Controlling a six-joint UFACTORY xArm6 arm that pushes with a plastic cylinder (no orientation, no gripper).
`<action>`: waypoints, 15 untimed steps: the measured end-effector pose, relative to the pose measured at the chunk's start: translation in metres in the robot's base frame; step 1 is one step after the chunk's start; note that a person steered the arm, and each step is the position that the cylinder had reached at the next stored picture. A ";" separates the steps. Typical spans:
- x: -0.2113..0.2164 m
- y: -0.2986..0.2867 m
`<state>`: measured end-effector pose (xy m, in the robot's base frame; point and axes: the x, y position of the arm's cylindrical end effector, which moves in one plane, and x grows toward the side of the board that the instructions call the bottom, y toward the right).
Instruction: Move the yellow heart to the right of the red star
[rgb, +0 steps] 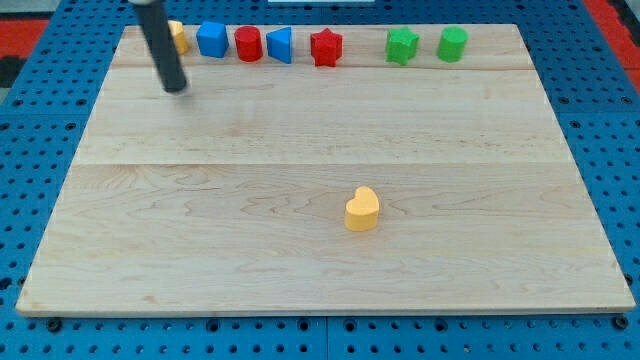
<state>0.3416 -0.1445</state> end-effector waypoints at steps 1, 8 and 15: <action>0.031 0.124; 0.194 0.152; 0.077 0.093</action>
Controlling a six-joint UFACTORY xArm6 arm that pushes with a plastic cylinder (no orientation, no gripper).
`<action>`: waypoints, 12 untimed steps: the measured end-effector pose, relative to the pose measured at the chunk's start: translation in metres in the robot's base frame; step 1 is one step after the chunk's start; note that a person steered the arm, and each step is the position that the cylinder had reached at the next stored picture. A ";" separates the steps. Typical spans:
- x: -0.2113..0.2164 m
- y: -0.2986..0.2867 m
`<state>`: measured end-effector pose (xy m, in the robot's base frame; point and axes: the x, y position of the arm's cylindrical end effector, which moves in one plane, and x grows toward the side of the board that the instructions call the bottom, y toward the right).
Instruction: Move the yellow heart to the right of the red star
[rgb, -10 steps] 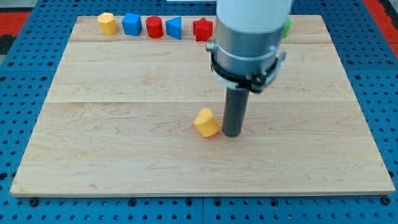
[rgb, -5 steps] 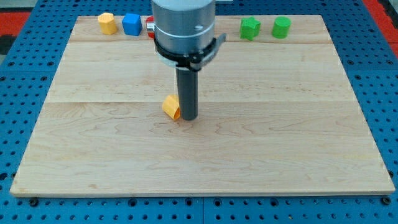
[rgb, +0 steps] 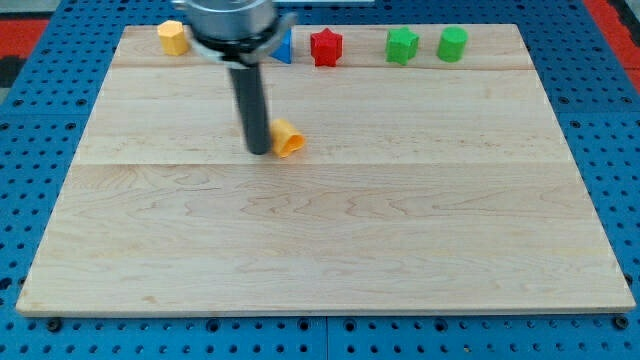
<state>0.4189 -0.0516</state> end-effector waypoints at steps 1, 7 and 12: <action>-0.002 0.035; -0.085 0.048; -0.100 0.109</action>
<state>0.3191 0.0578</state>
